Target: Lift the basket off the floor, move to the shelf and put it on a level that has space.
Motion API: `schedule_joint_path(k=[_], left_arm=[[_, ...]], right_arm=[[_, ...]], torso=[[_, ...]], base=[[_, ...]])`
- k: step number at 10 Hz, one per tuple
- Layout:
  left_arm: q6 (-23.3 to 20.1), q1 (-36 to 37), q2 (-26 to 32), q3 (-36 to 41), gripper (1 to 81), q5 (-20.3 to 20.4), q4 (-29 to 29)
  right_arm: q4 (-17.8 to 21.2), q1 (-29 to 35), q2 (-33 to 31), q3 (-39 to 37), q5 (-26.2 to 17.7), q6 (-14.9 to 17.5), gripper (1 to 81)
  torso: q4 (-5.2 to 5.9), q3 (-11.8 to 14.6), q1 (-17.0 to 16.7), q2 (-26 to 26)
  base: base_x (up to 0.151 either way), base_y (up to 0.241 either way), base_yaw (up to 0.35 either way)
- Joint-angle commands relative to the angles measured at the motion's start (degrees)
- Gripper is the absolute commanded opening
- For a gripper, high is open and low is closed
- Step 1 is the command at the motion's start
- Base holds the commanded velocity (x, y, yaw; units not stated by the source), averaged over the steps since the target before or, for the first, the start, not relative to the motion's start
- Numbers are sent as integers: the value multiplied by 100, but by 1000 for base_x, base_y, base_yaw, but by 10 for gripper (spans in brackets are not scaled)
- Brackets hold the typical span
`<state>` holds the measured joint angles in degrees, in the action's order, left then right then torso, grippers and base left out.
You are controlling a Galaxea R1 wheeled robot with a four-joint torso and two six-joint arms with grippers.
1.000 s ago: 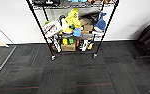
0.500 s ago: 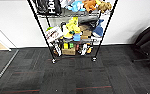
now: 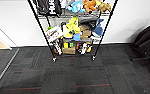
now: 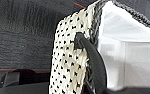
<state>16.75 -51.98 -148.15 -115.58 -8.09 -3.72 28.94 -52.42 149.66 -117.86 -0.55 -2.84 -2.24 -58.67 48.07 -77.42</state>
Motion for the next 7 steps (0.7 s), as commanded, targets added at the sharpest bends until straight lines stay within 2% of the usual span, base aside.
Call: schedule_joint_path(k=[1, 2, 3, 7], left_arm=[[21, 412, 198, 123, 10, -421, -68], [21, 482, 232, 176, 10, -543, -103], [21, 544, 268, 254, 10, -597, -112], [21, 535, 259, 316, 10, -614, -112]], right_arm=[[129, 447, -197, 132, -349, -68, 10], [129, 455, -233, 237, -349, -76, 10], [129, 473, -311, 396, -349, -102, 10], [129, 359, -444, 634, -271, -103, 10]], torso=[[0, 0, -356, 553], [0, 0, -483, 752], [0, 355, -612, 955], [0, 898, -1056, 1648]], base=[[0, 0, 0], [0, 0, 0], [0, 0, 0], [0, 0, 0]])
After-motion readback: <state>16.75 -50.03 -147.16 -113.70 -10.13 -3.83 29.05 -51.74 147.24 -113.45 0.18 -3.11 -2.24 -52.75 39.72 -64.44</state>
